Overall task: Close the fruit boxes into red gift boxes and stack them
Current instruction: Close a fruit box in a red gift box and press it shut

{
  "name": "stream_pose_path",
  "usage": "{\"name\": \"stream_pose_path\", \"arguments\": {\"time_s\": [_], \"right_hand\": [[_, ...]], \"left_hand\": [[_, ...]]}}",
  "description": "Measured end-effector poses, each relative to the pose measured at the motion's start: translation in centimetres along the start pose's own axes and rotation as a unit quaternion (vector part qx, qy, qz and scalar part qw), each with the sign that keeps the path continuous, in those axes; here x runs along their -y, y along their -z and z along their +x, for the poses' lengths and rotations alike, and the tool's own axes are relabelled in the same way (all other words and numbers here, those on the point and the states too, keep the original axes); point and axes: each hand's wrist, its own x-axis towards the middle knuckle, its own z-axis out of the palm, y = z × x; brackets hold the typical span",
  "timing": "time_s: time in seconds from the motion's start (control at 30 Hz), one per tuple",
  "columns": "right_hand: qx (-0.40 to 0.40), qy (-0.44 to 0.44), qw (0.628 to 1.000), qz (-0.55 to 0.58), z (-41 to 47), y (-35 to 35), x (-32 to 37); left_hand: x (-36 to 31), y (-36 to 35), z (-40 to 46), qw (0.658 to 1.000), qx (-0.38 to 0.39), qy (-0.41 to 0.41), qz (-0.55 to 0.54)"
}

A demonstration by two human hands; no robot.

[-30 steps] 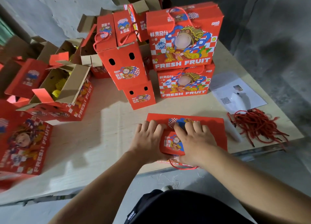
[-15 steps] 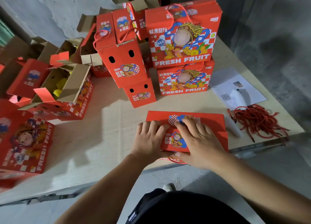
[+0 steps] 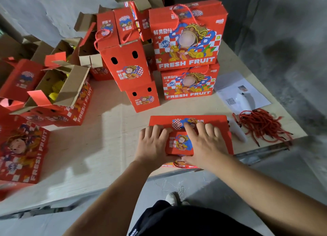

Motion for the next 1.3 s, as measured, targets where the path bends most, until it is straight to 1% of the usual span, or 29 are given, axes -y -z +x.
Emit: {"name": "stream_pose_path", "arguments": {"time_s": [0.07,0.1,0.17,0.2,0.23,0.27,0.3,0.37,0.43,0.53,0.63,0.7,0.77,0.9,0.97,1.1,1.23,1.3], "right_hand": [[0.042,0.011,0.999,0.025,0.1,0.1,-0.3],[0.076,0.019,0.995,0.067,0.3,0.4,-0.8],[0.153,0.020,0.968,0.197,1.6,1.5,-2.6],[0.156,0.022,0.956,0.248,2.5,2.1,-3.6],[0.138,0.024,0.953,0.268,3.4,2.7,-4.5],[0.128,0.029,0.957,0.258,4.2,3.2,-5.2],[0.141,0.037,0.962,0.231,5.0,3.7,-5.8],[0.212,0.063,0.956,0.191,6.6,4.7,-6.2],[0.260,0.098,0.948,0.154,8.3,5.9,-5.9],[0.284,0.153,0.945,0.052,9.7,6.8,-4.5],[0.304,0.195,0.932,-0.029,9.8,6.2,-3.1],[0.297,0.206,0.932,-0.038,9.8,6.1,-2.9],[0.277,0.214,0.936,-0.028,9.7,6.0,-3.0],[0.242,0.215,0.946,0.011,9.9,6.2,-3.5],[0.210,0.222,0.951,0.040,9.7,6.1,-3.8],[0.166,0.241,0.955,0.057,8.5,4.9,-3.9],[0.097,0.210,0.970,0.074,6.8,2.5,-5.4],[0.069,0.196,0.975,0.081,5.5,1.2,-5.9]], "left_hand": [[0.0,-0.2,-0.3,1.000,-0.001,0.004,0.002],[-0.1,-0.3,-0.5,1.000,-0.004,0.007,0.002],[-0.5,-0.4,-0.8,1.000,-0.011,0.018,0.002],[-0.6,-0.4,-1.0,1.000,-0.016,0.024,0.001],[-0.7,-0.3,-1.3,0.999,-0.024,0.028,0.000],[-0.8,-0.4,-1.6,0.999,-0.032,0.030,-0.001],[-0.9,-0.4,-2.0,0.999,-0.041,0.030,-0.001],[-1.2,-0.5,-2.7,0.998,-0.059,0.031,0.004],[-1.5,-0.4,-3.0,0.997,-0.074,0.038,0.012],[-1.7,0.0,-3.0,0.996,-0.076,0.042,0.015],[-1.8,0.2,-3.1,0.998,-0.056,0.024,0.010],[-1.9,0.3,-3.3,0.999,-0.040,0.019,0.011],[-2.0,0.3,-3.2,0.999,-0.035,0.037,0.013],[-2.1,0.3,-3.0,0.996,-0.056,0.062,0.015],[-2.1,0.2,-3.1,0.996,-0.059,0.067,0.014],[-1.7,0.4,-2.3,0.997,-0.027,0.067,0.007],[-1.8,-0.3,-2.9,0.997,-0.059,0.049,0.016],[-1.9,-0.7,-3.4,0.997,-0.053,0.052,0.018]]}}
